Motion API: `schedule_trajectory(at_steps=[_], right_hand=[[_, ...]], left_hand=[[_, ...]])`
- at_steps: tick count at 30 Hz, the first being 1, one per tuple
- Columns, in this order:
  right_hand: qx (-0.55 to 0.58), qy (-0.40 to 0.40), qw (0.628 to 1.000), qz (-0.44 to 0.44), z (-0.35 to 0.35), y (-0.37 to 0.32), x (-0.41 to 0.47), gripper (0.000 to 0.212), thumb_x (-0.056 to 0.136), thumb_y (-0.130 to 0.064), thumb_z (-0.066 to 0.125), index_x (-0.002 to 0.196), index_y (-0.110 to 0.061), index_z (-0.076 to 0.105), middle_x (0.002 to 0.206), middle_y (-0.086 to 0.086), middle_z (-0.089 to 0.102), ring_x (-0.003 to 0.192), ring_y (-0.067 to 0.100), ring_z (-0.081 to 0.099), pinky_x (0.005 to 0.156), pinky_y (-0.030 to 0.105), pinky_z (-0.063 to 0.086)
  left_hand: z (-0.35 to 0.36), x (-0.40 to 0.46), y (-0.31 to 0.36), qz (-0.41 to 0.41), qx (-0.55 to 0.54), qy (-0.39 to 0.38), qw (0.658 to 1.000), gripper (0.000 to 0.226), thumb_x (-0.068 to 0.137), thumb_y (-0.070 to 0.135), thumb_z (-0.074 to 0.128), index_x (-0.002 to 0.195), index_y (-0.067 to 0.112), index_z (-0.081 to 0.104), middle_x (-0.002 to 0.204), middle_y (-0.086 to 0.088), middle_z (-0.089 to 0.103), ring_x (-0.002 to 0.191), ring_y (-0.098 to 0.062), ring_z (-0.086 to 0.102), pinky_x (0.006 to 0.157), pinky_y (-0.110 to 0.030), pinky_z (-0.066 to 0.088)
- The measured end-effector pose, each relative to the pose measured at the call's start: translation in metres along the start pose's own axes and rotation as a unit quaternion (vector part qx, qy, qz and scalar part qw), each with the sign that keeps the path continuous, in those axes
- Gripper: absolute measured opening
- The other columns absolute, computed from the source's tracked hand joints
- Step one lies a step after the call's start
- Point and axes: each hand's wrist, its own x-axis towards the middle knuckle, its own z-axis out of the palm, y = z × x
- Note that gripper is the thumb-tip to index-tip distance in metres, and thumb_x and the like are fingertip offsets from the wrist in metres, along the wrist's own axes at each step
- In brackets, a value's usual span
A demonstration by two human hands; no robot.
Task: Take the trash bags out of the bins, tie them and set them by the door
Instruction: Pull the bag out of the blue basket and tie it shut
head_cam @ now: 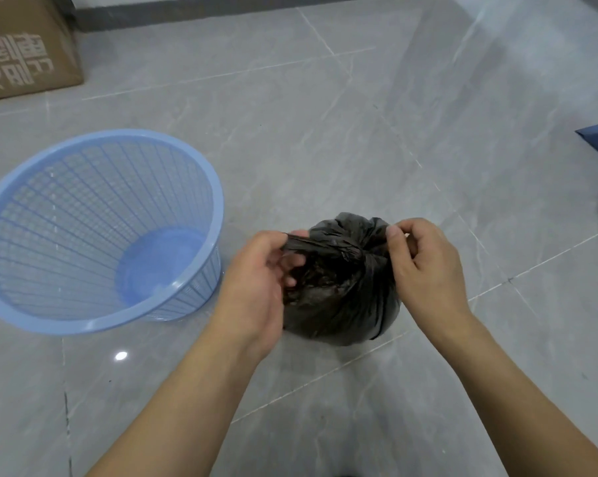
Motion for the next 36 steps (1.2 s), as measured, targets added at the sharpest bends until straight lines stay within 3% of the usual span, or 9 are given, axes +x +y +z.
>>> schedule_trajectory(at_steps=[3, 8, 12, 14, 16, 19, 23, 29, 36], right_hand=[[-0.072, 0.017, 0.995, -0.063, 0.003, 0.013, 0.006, 0.023, 0.099, -0.031, 0.046, 0.093, -0.013, 0.058, 0.085, -0.005, 0.052, 0.077, 0.008, 0.045, 0.067, 0.022, 0.031], [-0.129, 0.006, 0.989, -0.073, 0.000, 0.041, 0.017, 0.029, 0.100, -0.034, 0.043, 0.089, -0.010, 0.056, 0.081, -0.002, 0.051, 0.073, 0.017, 0.046, 0.063, 0.030, 0.032], [-0.186, 0.030, 0.979, -0.081, -0.004, 0.050, 0.022, 0.040, 0.099, -0.042, 0.035, 0.071, -0.015, 0.041, 0.073, 0.001, 0.042, 0.063, 0.027, 0.045, 0.057, 0.031, 0.030], [-0.216, 0.030, 0.969, -0.118, 0.004, 0.045, 0.016, 0.042, 0.099, -0.042, 0.039, 0.068, -0.014, 0.045, 0.073, 0.000, 0.039, 0.054, 0.026, 0.041, 0.051, 0.030, 0.030], [-0.221, 0.027, 0.963, -0.150, 0.013, 0.038, 0.008, 0.044, 0.098, -0.042, 0.041, 0.068, -0.011, 0.052, 0.073, 0.002, 0.041, 0.048, 0.026, 0.042, 0.044, 0.028, 0.033], [-0.213, 0.010, 0.962, -0.171, 0.018, 0.039, 0.004, 0.050, 0.098, -0.046, 0.037, 0.067, -0.010, 0.055, 0.072, 0.001, 0.043, 0.045, 0.026, 0.044, 0.042, 0.027, 0.034], [-0.238, -0.034, 0.940, -0.242, 0.009, 0.053, 0.011, 0.067, 0.100, -0.055, 0.018, 0.061, -0.012, 0.051, 0.065, 0.002, 0.045, 0.042, 0.028, 0.047, 0.039, 0.026, 0.028], [-0.211, -0.086, 0.949, -0.216, -0.005, 0.053, 0.023, 0.061, 0.095, -0.062, 0.022, 0.075, -0.012, 0.049, 0.059, -0.001, 0.049, 0.046, 0.027, 0.049, 0.044, 0.031, 0.037], [-0.200, -0.096, 0.972, -0.077, -0.016, 0.005, 0.022, 0.048, 0.093, -0.061, 0.028, 0.079, -0.016, 0.041, 0.063, -0.002, 0.050, 0.058, 0.025, 0.051, 0.054, 0.034, 0.035]], left_hand=[[-0.008, 0.002, 0.004, -0.082, -0.119, -0.028, 0.989, 0.027, 0.095, 0.017, 0.038, 0.071, 0.015, 0.050, 0.073, -0.004, 0.065, 0.053, -0.013, 0.050, 0.057, -0.027, 0.036], [-0.030, 0.015, -0.010, -0.061, 0.207, 0.088, 0.972, 0.022, 0.093, 0.014, 0.040, 0.073, 0.019, 0.033, 0.061, -0.001, 0.030, 0.046, -0.012, 0.027, 0.050, -0.027, 0.018], [-0.042, 0.009, -0.009, 0.021, 0.595, 0.055, 0.802, 0.020, 0.089, 0.044, 0.048, 0.089, 0.024, 0.048, 0.077, -0.002, 0.060, 0.073, -0.021, 0.056, 0.062, -0.033, 0.039], [-0.037, 0.007, -0.009, 0.012, 0.723, 0.022, 0.691, 0.046, 0.087, 0.063, 0.039, 0.076, 0.021, 0.054, 0.088, -0.009, 0.060, 0.083, -0.026, 0.053, 0.074, -0.035, 0.044], [-0.031, 0.007, -0.014, 0.010, 0.761, -0.009, 0.648, 0.062, 0.086, 0.071, 0.037, 0.059, 0.016, 0.051, 0.083, -0.011, 0.054, 0.084, -0.026, 0.047, 0.076, -0.033, 0.043], [-0.030, 0.014, -0.026, -0.002, 0.637, -0.010, 0.771, 0.053, 0.086, 0.056, 0.056, 0.057, 0.012, 0.055, 0.077, -0.016, 0.056, 0.080, -0.033, 0.059, 0.067, -0.033, 0.043], [-0.023, 0.015, -0.022, -0.132, 0.249, 0.054, 0.958, 0.025, 0.092, 0.028, 0.061, 0.099, 0.006, 0.071, 0.092, -0.010, 0.074, 0.082, -0.022, 0.067, 0.074, -0.031, 0.049], [-0.017, 0.023, -0.011, -0.173, 0.060, 0.070, 0.981, 0.026, 0.098, 0.025, 0.052, 0.084, 0.008, 0.066, 0.069, -0.004, 0.071, 0.070, -0.018, 0.063, 0.066, -0.031, 0.050], [-0.030, 0.036, -0.007, 0.022, 0.186, 0.116, 0.975, 0.029, 0.097, 0.032, 0.054, 0.075, 0.014, 0.057, 0.073, 0.000, 0.064, 0.073, -0.013, 0.060, 0.074, -0.036, 0.050]])
